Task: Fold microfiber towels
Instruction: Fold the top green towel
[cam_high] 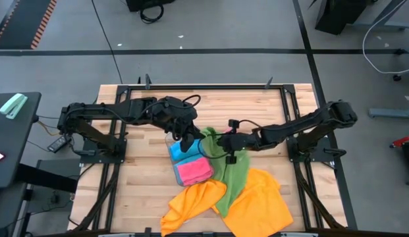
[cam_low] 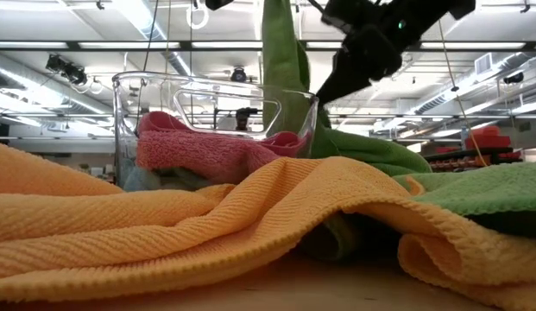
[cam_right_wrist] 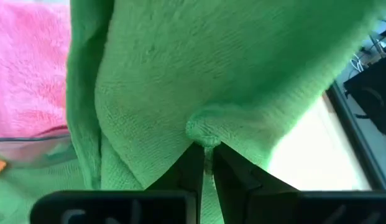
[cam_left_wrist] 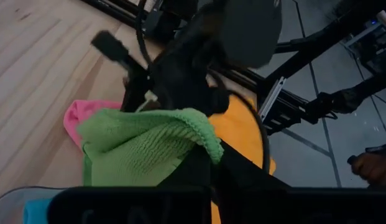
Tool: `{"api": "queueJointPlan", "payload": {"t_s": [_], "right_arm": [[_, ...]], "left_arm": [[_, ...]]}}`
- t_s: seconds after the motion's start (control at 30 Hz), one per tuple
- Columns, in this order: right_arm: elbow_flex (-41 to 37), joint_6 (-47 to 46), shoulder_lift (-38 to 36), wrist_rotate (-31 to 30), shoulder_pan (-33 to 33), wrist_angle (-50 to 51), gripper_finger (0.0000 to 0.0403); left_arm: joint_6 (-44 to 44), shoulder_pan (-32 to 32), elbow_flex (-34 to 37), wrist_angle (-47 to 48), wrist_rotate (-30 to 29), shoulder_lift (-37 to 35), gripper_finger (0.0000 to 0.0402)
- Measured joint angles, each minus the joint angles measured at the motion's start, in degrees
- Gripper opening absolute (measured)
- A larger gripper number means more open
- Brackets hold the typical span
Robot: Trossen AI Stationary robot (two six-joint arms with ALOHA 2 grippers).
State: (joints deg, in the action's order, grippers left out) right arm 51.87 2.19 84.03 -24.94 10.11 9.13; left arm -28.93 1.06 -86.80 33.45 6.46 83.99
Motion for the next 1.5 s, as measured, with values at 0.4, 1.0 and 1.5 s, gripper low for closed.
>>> {"api": "queueJointPlan", "payload": {"t_s": [0.4,1.0,1.5], "right_arm": [[14.9,5.3,-18.3,2.5,0.2,22.1,0.0041],[52.4,6.2,-16.9,1.4,0.9,52.0,0.0041],[67.2,7.0,-10.0,2.0,0.7,69.9,0.0041]], "left_arm": [[2.4,-2.5,-2.9,1.2,8.6,-1.6,0.0009],[14.5,-6.7,-15.5,5.6,8.7,-1.6,0.0012],[20.5,-6.8,-16.3,10.7,7.8,-1.5,0.0020]]}}
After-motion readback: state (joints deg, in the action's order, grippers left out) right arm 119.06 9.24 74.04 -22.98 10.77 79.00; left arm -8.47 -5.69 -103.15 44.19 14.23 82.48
